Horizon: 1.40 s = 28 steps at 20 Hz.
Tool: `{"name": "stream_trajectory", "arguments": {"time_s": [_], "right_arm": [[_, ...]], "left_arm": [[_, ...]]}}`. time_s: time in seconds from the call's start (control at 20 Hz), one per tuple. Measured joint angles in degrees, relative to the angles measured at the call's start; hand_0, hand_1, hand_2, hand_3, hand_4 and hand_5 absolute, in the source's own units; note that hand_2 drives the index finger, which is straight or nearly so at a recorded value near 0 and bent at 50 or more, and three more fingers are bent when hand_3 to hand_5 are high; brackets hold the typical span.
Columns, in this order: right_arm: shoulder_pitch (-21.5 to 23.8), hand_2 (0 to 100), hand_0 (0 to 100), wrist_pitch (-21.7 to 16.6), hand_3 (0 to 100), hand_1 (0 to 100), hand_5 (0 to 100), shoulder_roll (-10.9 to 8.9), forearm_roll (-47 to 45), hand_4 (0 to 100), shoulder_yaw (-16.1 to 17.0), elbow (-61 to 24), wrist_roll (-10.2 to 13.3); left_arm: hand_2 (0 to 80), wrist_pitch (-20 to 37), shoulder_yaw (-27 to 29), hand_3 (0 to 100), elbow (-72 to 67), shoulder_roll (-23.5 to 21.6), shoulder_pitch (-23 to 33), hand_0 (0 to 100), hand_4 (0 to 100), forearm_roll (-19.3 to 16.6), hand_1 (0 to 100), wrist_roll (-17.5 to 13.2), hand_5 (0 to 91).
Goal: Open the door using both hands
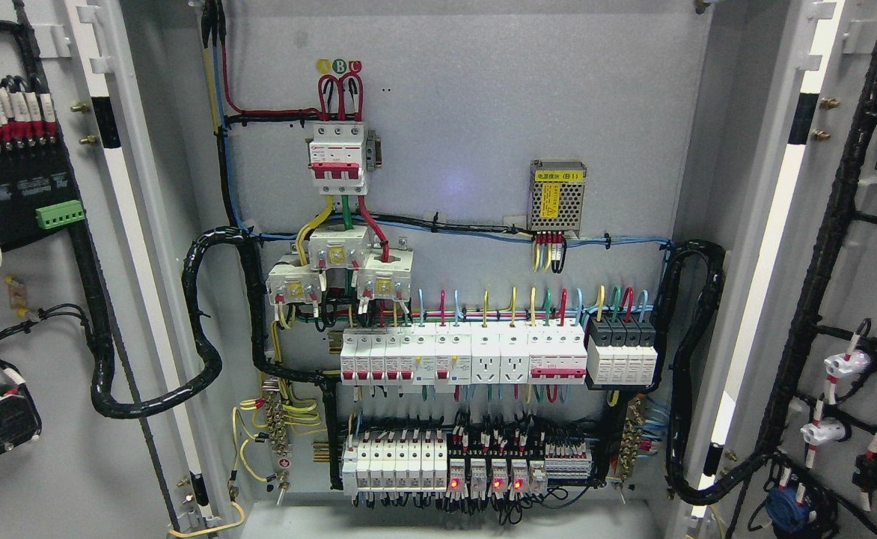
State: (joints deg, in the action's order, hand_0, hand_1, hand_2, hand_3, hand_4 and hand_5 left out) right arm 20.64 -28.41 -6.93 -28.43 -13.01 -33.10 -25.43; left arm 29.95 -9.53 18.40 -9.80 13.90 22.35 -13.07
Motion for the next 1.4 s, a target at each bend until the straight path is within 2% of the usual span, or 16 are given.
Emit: {"name": "stream_trajectory", "arguments": {"time_s": [0.3, 0.4, 0.6, 0.9, 1.0, 1.1, 1.2, 1.3, 1.4], "right_arm": [[-4.2, 0, 0, 1.47, 0, 0, 0, 2.04, 5.69, 0, -0.31, 11.25, 6.49], [-5.31, 0, 0, 3.62, 0, 0, 0, 2.5, 7.78, 0, -0.35, 13.86, 7.79], [-7.22, 0, 0, 11.47, 0, 0, 0, 3.25, 11.97, 0, -0.52, 18.11, 10.32], [-9.53, 0, 0, 17.29, 0, 0, 0, 4.34, 17.66, 0, -0.56, 20.38, 16.42], [-10.09, 0, 0, 19.53, 0, 0, 0, 4.78, 19.08, 0, -0.57, 20.32, 17.53], [-10.55, 0, 0, 21.22, 0, 0, 0, 5.14, 20.18, 0, -0.57, 20.49, 18.71], [-10.97, 0, 0, 22.1, 0, 0, 0, 5.43, 20.91, 0, -0.56, 21.44, 19.66], [-11.23, 0, 0, 23.25, 0, 0, 0, 5.66, 21.45, 0, -0.54, 22.88, 20.06], [-11.48, 0, 0, 24.22, 0, 0, 0, 5.87, 21.81, 0, -0.51, 23.48, 20.34]], "left_arm": [[0.0, -6.97, -0.25, 0, -9.09, 1.11, -2.77, 0, 0, -2.32, 0, -0.04, 0.0], [0.0, -8.94, -0.3, 0, -11.09, 1.37, -3.33, 0, 0, -2.65, 0, -0.13, 0.0], [0.0, -13.17, -0.4, 0, -13.5, 1.82, -4.24, 0, 0, -3.16, 0, -0.17, 0.0], [0.0, -20.13, -0.69, 0, -15.54, 2.57, -5.19, 0, 0, -3.84, 0, -0.22, 0.0], [0.0, -21.92, -0.79, 0, -16.03, 3.0, -5.82, 0, 0, -4.02, 0, -0.52, 0.0], [0.0, -22.49, -0.88, 0, -16.42, 3.53, -6.28, 0, 0, -4.64, 0, 0.74, 0.0], [0.0, -22.9, -0.95, 0, -16.75, 4.12, -6.67, 0, 0, -5.68, 0, 3.5, 0.0], [0.0, -23.04, -1.0, 0, -17.01, 4.74, -6.97, 0, 0, -6.59, 0, 6.1, 0.0], [0.0, -23.11, -1.04, 0, -17.15, 5.62, -7.25, 0, 0, -7.21, 0, 7.27, 0.0]]}}
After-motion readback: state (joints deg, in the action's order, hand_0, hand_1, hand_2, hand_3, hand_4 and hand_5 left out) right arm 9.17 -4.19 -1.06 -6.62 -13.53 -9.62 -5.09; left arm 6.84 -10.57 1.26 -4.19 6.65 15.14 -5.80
